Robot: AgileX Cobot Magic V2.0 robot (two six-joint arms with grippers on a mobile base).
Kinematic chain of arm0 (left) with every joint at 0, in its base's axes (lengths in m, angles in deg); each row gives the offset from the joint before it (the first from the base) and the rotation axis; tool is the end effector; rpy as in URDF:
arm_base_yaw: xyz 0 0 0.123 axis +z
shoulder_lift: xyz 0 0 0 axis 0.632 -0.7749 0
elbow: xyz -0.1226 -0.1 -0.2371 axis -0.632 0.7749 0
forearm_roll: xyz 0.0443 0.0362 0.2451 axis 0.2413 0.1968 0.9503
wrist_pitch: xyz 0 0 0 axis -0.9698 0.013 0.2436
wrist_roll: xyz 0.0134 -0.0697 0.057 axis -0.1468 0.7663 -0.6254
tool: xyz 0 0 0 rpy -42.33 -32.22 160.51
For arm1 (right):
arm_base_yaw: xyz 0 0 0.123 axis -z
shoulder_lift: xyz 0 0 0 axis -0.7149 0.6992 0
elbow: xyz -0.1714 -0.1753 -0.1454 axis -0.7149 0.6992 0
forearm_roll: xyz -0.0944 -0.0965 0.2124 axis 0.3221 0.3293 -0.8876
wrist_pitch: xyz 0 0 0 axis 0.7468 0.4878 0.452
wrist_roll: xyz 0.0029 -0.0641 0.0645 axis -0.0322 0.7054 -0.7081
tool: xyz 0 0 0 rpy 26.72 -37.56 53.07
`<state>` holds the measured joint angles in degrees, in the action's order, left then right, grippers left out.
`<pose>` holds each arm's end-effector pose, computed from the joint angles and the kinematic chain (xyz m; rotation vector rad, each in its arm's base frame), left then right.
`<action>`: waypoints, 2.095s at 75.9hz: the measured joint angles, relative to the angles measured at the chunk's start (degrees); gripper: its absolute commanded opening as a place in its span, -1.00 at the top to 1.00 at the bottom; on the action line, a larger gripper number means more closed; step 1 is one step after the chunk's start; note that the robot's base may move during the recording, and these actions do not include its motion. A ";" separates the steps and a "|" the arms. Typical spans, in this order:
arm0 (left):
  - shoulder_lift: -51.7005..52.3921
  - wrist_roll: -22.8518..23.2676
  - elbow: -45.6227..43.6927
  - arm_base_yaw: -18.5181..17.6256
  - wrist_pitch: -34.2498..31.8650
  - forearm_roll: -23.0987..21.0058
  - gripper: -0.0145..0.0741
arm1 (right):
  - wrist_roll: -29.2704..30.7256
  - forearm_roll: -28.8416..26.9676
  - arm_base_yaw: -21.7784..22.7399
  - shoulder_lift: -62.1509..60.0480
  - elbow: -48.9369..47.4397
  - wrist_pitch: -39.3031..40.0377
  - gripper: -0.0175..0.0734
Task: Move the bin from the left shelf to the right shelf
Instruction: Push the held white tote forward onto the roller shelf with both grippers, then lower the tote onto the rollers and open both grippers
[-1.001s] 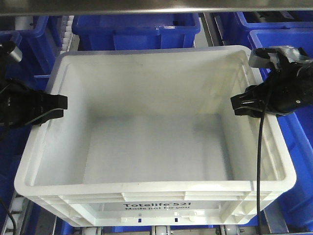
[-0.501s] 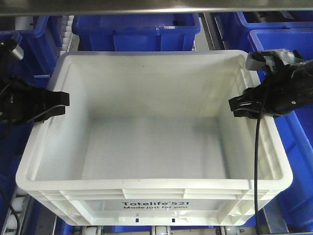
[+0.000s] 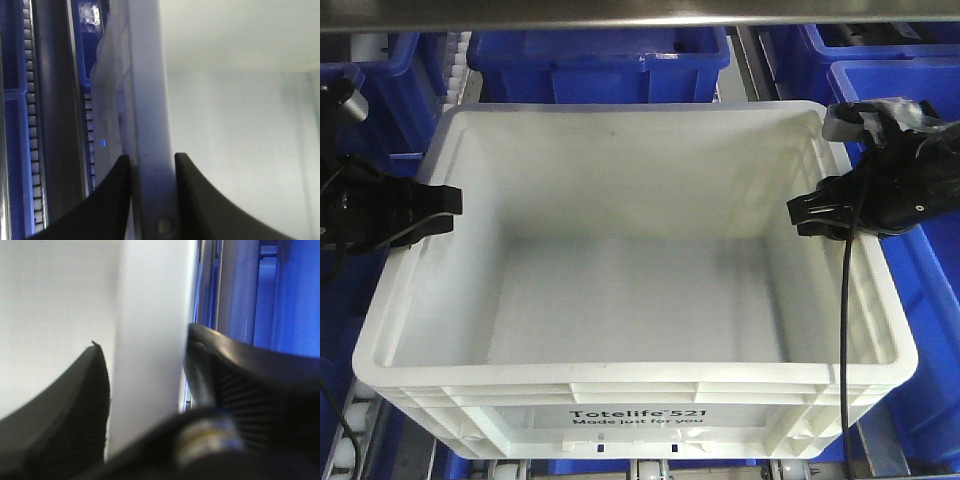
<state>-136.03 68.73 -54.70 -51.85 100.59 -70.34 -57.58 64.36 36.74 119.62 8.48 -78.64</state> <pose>0.2503 -0.0753 0.3185 -0.0250 2.4301 -0.4976 0.2882 0.0619 0.3084 -0.3241 2.5373 0.2784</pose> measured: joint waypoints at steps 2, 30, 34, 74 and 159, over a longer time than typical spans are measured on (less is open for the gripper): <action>0.00 0.00 0.00 0.00 0.00 0.00 0.65 | 0.00 0.00 0.00 0.00 0.00 0.00 0.57; -0.27 -0.05 -0.11 0.00 -0.45 -0.15 0.34 | 0.00 0.16 0.00 0.00 0.00 0.10 -0.05; -0.27 -0.20 -0.11 0.00 -0.45 -0.15 0.26 | -0.05 0.30 0.00 0.00 0.00 0.33 -0.18; -0.27 -2.80 -0.18 -0.12 -4.09 -0.25 -0.37 | -0.44 0.10 0.00 0.00 -0.55 2.44 -0.63; -0.04 -2.80 -0.30 -0.12 -5.96 4.81 -0.37 | -0.43 -2.15 0.00 -0.38 -0.55 6.84 -0.63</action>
<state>-136.07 65.94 -55.00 -51.97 94.63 -65.53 -58.01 62.21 36.74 119.24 7.93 -71.80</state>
